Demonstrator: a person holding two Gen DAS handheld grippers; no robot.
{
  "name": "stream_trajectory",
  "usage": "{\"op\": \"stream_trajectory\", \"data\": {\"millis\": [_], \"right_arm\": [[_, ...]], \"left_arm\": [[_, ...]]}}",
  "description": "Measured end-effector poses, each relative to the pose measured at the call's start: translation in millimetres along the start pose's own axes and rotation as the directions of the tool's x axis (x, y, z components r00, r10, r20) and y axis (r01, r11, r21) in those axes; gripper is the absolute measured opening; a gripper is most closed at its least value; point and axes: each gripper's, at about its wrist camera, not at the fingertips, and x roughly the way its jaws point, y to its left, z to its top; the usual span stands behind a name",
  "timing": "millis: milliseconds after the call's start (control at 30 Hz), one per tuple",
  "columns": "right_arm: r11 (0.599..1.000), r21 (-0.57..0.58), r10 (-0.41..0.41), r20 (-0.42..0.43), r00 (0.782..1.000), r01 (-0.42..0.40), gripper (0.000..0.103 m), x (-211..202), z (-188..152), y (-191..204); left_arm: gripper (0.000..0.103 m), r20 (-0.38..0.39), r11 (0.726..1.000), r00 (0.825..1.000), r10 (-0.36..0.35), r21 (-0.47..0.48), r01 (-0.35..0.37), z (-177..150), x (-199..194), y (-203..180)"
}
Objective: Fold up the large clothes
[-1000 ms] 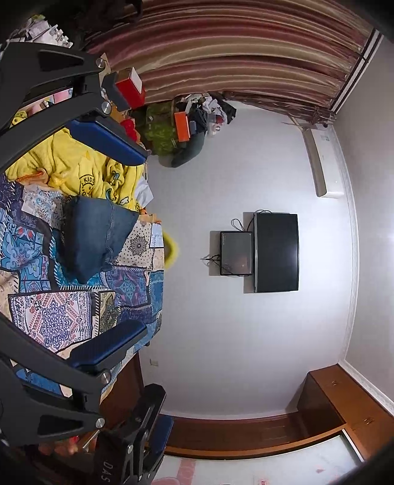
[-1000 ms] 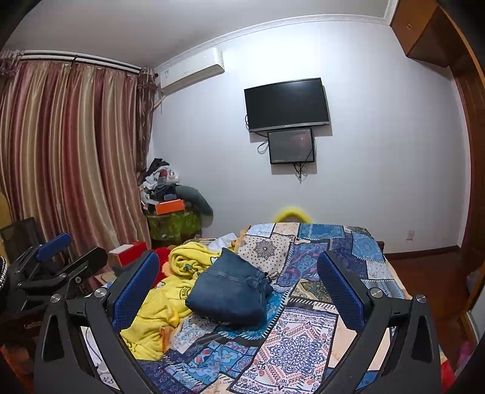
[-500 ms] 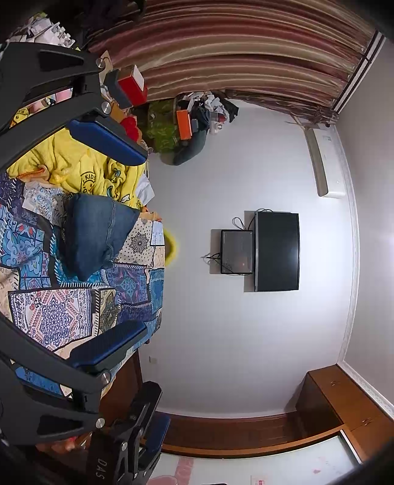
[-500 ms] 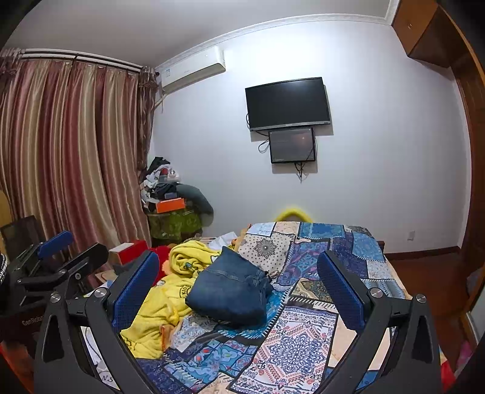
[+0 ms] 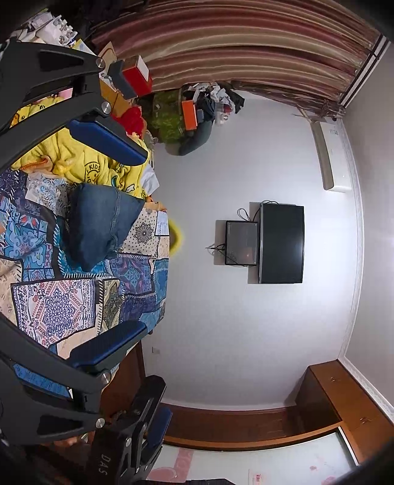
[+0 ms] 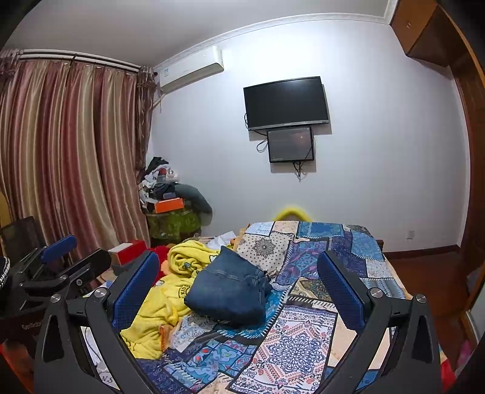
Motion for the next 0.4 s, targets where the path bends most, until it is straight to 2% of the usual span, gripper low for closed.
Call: {"op": "stream_trajectory", "data": {"millis": [400], "right_arm": [[1.000,0.007,-0.006,-0.012,1.000,0.006,0.103,6.5,-2.5,0.9]], "left_arm": [[0.103,-0.019,1.000,1.000,-0.018,-0.010,0.018,-4.5,7.0,0.8]]}}
